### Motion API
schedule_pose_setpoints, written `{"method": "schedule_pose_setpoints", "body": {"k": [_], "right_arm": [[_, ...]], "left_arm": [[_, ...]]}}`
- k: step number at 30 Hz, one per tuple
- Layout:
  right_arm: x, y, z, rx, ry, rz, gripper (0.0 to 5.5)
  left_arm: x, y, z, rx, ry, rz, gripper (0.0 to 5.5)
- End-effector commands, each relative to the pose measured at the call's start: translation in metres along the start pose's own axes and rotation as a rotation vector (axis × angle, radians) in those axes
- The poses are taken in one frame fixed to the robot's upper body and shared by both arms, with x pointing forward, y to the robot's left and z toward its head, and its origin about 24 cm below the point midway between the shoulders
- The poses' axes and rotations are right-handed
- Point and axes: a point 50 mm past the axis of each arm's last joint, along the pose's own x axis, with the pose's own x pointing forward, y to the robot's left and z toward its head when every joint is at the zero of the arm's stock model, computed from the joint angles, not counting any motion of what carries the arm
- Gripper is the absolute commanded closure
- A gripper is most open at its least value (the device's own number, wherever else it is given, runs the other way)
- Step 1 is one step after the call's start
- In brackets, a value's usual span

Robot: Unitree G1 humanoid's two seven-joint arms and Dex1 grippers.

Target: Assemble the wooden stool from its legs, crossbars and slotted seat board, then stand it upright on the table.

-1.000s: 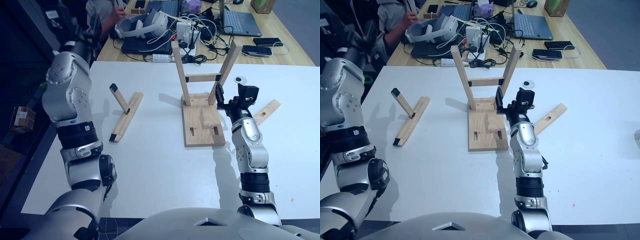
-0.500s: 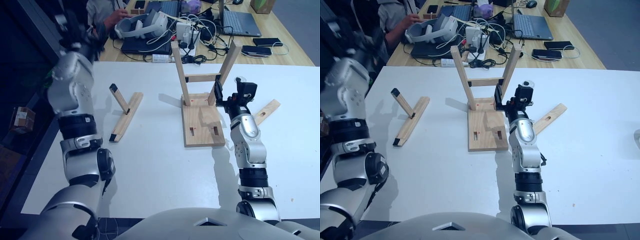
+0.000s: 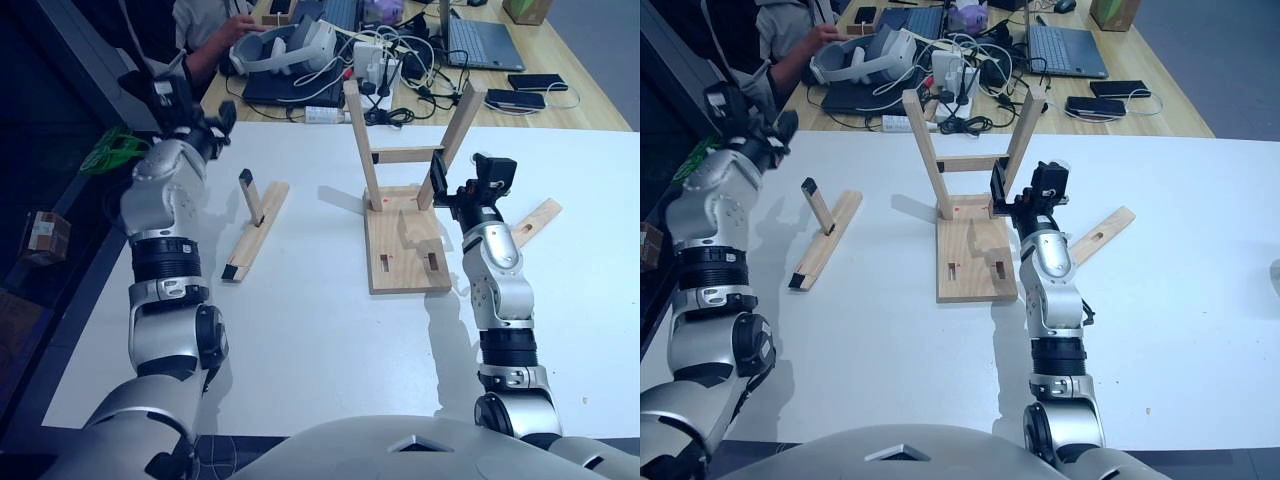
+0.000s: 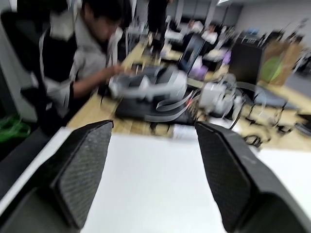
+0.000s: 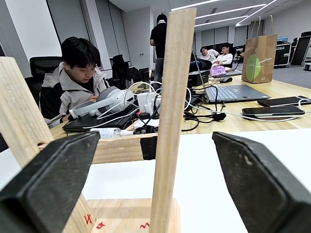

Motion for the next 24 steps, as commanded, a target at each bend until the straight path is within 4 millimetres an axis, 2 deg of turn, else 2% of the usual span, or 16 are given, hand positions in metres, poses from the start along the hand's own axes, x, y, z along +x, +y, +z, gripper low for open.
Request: {"method": "schedule_pose_setpoints", "body": {"k": [1, 3, 7, 10, 11, 12, 15, 17, 18, 20, 24], "right_arm": [[-0.002, 0.000, -0.001, -0.003, 0.008, -0.003, 1.15], [-0.002, 0.000, -0.001, -0.002, 0.010, -0.002, 1.15], [-0.002, -0.001, -0.002, -0.002, 0.012, -0.001, 1.15], [-0.002, -0.002, -0.001, -0.005, 0.012, -0.002, 1.15], [-0.002, -0.002, -0.001, -0.007, 0.013, -0.001, 1.15], [-0.003, -0.003, -0.001, -0.010, 0.015, 0.000, 1.15], [-0.004, -0.005, -0.001, -0.017, 0.018, -0.002, 1.15], [-0.004, -0.005, -0.001, -0.019, 0.020, -0.002, 1.15], [-0.005, -0.005, 0.000, -0.020, 0.020, -0.003, 1.15], [-0.004, -0.005, 0.000, -0.020, 0.019, -0.003, 1.15], [-0.005, -0.006, -0.001, -0.019, 0.019, -0.008, 1.15]], "left_arm": [[-0.012, 0.018, 0.030, 0.040, -0.060, 0.067, 2.38], [-0.017, 0.032, 0.018, 0.092, 0.002, 0.129, 2.38], [-0.026, 0.049, -0.026, 0.232, 0.202, 0.238, 2.38], [-0.028, 0.037, -0.055, 0.370, 0.316, 0.195, 2.38], [-0.028, 0.031, -0.054, 0.398, 0.304, 0.192, 2.38], [-0.026, 0.025, -0.040, 0.410, 0.223, 0.200, 2.38], [-0.027, -0.003, 0.019, 0.349, -0.078, 0.119, 2.38], [-0.031, -0.023, 0.040, 0.319, -0.176, 0.014, 2.38], [-0.032, -0.036, 0.043, 0.297, -0.186, -0.072, 2.38], [-0.037, -0.058, 0.032, 0.284, -0.134, -0.235, 2.38], [-0.048, -0.058, -0.021, 0.229, 0.119, -0.378, 2.38]]}}
